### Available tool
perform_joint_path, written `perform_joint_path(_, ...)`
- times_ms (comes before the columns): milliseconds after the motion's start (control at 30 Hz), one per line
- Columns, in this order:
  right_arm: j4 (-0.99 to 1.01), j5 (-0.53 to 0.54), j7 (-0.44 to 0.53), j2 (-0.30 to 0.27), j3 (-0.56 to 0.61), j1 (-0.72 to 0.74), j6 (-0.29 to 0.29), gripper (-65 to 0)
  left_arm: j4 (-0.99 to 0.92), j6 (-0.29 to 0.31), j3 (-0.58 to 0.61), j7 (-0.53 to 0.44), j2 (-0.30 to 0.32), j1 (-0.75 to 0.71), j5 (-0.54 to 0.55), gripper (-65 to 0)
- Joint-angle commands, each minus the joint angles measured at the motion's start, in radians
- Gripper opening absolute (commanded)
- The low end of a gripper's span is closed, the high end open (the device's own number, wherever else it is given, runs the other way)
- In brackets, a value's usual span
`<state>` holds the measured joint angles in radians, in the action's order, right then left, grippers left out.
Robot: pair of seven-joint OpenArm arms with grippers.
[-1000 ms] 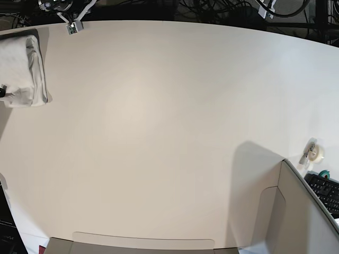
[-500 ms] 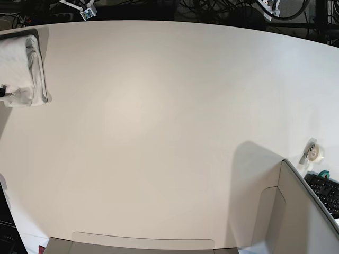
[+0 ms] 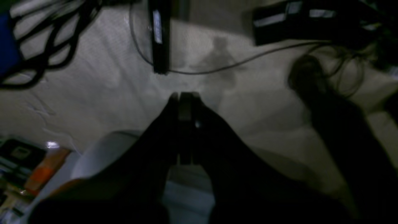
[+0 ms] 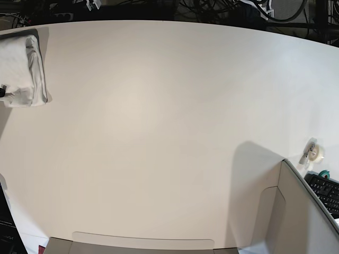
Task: Layout the t-shirt on the table in an organized manner, then fold the t-shirt properly
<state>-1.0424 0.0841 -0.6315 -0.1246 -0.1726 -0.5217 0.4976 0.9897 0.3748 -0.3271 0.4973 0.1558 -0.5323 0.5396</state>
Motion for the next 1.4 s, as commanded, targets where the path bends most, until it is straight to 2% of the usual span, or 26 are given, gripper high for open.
perform_joint_path(0, 0.06, 0.003, 0.022, -0.007, -0.003, 0.024, 0.003, -65.0, -0.053, 0.006, 0.015, -0.036, 0.003, 0.021, 0.006, -65.0)
perform_joint_path(133, 0.4, 0.003, 0.091, -0.007, -0.003, 0.193, 0.003, -65.0, -0.312, 0.006, 0.147, -0.228, 0.011, 0.137, -0.039, -65.0)
perform_joint_path(200, 0.503, 0.003, 0.137, -0.005, -0.003, 0.248, 0.003, -65.0, -0.423, 0.006, 0.222, -0.34, 0.009, 0.186, -0.068, -65.0)
perform_joint_path(333, 0.587, 0.0, 0.246, 0.01, -0.003, 0.295, 0.002, -65.0, -0.615, 0.006, 0.394, -0.549, 0.003, 0.274, -0.115, -65.0)
perform_joint_path(400, 0.607, -0.02, 0.263, 0.013, -0.003, 0.312, 0.0, -65.0, -0.667, 0.006, 0.464, -0.59, 0.001, 0.301, -0.118, -65.0)
perform_joint_path(467, 0.633, -0.077, 0.272, 0.018, -0.003, 0.334, 0.0, -65.0, -0.682, -0.001, 0.517, -0.598, -0.019, 0.321, -0.118, -65.0)
perform_joint_path(500, 0.641, -0.103, 0.273, 0.029, -0.003, 0.343, 0.0, -65.0, -0.682, -0.027, 0.53, -0.595, -0.026, 0.326, -0.118, -65.0)
perform_joint_path(633, 0.644, -0.209, 0.276, 0.069, -0.003, 0.357, -0.012, -65.0, -0.682, -0.234, 0.547, -0.602, -0.038, 0.335, -0.118, -65.0)
perform_joint_path(700, 0.649, -0.274, 0.313, 0.099, -0.003, 0.366, -0.09, -65.0, -0.682, -0.331, 0.584, -0.605, -0.046, 0.341, -0.12, -65.0)
perform_joint_path(767, 0.65, -0.327, 0.364, 0.121, -0.003, 0.366, -0.207, -65.0, -0.682, -0.374, 0.633, -0.605, -0.046, 0.347, -0.12, -65.0)
perform_joint_path(800, 0.658, -0.34, 0.387, 0.135, -0.003, 0.366, -0.264, -65.0, -0.682, -0.386, 0.662, -0.605, -0.046, 0.347, -0.12, -65.0)
perform_joint_path(867, 0.687, -0.338, 0.414, 0.145, -0.014, 0.377, -0.319, -65.0, -0.682, -0.399, 0.708, -0.605, -0.046, 0.349, -0.12, -65.0)
perform_joint_path(967, 0.712, -0.327, 0.427, 0.167, -0.015, 0.397, -0.317, -65.0, -0.682, -0.4, 0.748, -0.605, -0.048, 0.367, -0.12, -65.0)
perform_joint_path(1167, 0.719, -0.166, 0.417, 0.165, -0.014, 0.398, -0.322, -65.0, -0.682, -0.4, 0.75, -0.607, -0.072, 0.375, -0.117, -65.0)
perform_joint_path(1367, 0.719, -0.103, 0.421, 0.168, -0.014, 0.42, -0.322, -65.0, -0.677, -0.4, 0.756, -0.607, -0.083, 0.401, -0.118, -65.0)
